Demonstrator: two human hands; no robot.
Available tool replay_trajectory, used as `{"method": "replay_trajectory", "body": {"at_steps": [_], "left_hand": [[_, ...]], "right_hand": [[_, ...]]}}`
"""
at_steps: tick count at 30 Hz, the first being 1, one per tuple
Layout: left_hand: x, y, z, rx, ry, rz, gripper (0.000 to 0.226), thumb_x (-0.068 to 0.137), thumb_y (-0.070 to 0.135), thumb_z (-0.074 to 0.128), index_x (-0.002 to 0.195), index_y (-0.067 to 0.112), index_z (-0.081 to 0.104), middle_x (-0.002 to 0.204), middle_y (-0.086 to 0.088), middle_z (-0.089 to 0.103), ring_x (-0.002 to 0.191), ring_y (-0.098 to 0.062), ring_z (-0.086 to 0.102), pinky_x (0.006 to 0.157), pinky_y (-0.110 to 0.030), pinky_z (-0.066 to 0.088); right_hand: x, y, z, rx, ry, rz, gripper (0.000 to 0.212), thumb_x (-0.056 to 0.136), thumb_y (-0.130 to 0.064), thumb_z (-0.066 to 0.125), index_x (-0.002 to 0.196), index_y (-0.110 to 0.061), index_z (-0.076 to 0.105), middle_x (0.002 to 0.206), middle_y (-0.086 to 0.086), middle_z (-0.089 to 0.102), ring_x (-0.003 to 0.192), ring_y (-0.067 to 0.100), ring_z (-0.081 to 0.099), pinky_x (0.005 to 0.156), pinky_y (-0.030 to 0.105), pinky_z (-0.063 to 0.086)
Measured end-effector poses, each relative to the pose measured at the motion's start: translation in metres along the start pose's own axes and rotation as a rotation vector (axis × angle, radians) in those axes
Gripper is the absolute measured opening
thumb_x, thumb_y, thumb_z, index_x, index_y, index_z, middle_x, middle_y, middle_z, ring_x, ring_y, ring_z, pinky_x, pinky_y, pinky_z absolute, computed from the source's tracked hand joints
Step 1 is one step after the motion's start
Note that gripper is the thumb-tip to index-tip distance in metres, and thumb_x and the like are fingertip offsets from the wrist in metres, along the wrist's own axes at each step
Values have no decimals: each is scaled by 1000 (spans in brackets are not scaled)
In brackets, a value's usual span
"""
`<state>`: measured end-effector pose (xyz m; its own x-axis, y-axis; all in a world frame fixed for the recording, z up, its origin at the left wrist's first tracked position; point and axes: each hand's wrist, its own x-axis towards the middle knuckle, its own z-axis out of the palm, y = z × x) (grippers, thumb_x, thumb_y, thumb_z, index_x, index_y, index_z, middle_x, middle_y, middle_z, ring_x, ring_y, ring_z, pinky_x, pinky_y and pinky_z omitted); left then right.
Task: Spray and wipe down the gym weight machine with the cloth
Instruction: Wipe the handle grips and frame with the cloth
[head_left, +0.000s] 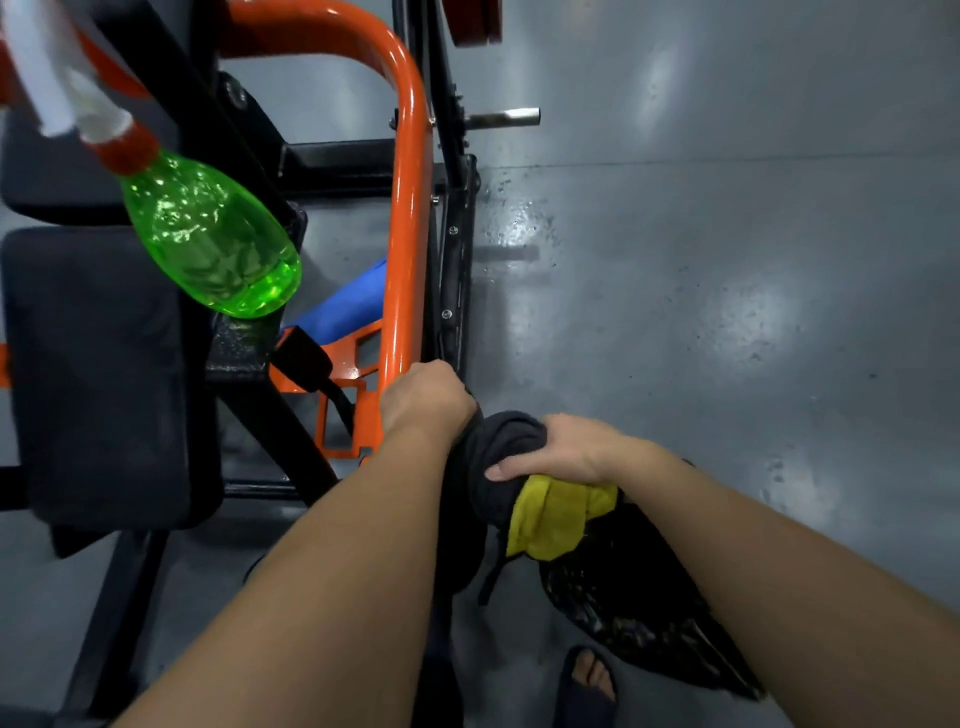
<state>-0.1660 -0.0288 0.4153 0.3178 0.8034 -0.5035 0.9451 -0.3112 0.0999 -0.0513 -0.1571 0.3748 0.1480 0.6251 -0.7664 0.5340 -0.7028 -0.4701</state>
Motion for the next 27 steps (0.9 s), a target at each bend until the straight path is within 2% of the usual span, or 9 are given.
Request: {"method": "replay_trajectory", "body": {"at_steps": [5, 8, 13, 14, 16, 18, 21, 24, 27], "left_hand": [[-4, -4, 0, -21, 12, -14, 26, 102, 29, 54, 114, 9, 66, 118, -12, 66, 100, -33, 61, 77, -34, 37], [1, -4, 2, -24, 9, -21, 26, 102, 29, 54, 112, 9, 66, 116, -12, 66, 92, -31, 56, 76, -35, 38], [9, -4, 7, 1, 13, -3, 24, 99, 27, 58, 112, 10, 68, 117, -13, 67, 106, -35, 64, 76, -34, 40], [9, -4, 6, 1, 10, -4, 24, 99, 27, 58, 113, 10, 69, 118, -13, 67, 107, -35, 64, 76, -34, 40], [8, -4, 5, -2, 0, -13, 26, 98, 28, 59, 115, 10, 69, 121, -14, 66, 110, -35, 64, 78, -34, 40], [7, -3, 4, 4, -4, -15, 29, 98, 29, 59, 117, 9, 68, 123, -14, 66, 113, -36, 63, 79, -34, 40], [6, -4, 4, 7, 1, -10, 31, 100, 30, 57, 118, 8, 67, 123, -15, 65, 112, -37, 63, 79, -34, 39], [6, -4, 5, 0, -2, -15, 29, 100, 29, 56, 115, 8, 67, 120, -14, 66, 109, -36, 63, 77, -34, 39], [7, -3, 6, 5, 4, -14, 27, 101, 29, 55, 112, 8, 67, 117, -13, 67, 106, -35, 64, 77, -34, 40]], "right_hand": [[-17, 25, -14, -2, 141, 204, 101, 53, -102, 53, 123, -31, 69, 127, 1, 69, 116, 29, 63, 96, 38, 51], [-5, 21, -24, -23, 61, 340, 79, 85, -78, 51, 136, -18, 62, 142, 12, 59, 126, 34, 56, 95, 36, 45], [40, 11, -22, -169, -75, 413, 102, 82, -74, 48, 163, -19, 18, 165, 15, 25, 145, 44, 34, 118, 56, 31], [41, 6, -19, -206, -35, 367, 88, 91, -64, 48, 160, -16, 21, 163, 15, 27, 144, 44, 34, 117, 57, 30], [34, -9, -11, -225, 103, 161, 46, 104, -43, 41, 134, -11, 52, 149, 17, 49, 132, 38, 47, 105, 47, 38], [13, -24, 0, -208, 116, 23, 51, 101, -57, 40, 115, -15, 63, 132, 16, 63, 119, 36, 57, 91, 41, 43], [-17, -34, 15, -333, 65, -113, 96, 64, -95, 56, 128, -24, 55, 128, 2, 59, 117, 29, 57, 88, 41, 45], [-31, -21, 55, -666, 292, -165, 105, 53, -67, 88, 136, -14, 52, 121, 8, 57, 106, 33, 57, 82, 46, 54], [-31, -14, 102, -809, 473, -99, 82, 72, -25, 86, 140, 3, 51, 129, 27, 60, 119, 52, 56, 95, 69, 48]]}}
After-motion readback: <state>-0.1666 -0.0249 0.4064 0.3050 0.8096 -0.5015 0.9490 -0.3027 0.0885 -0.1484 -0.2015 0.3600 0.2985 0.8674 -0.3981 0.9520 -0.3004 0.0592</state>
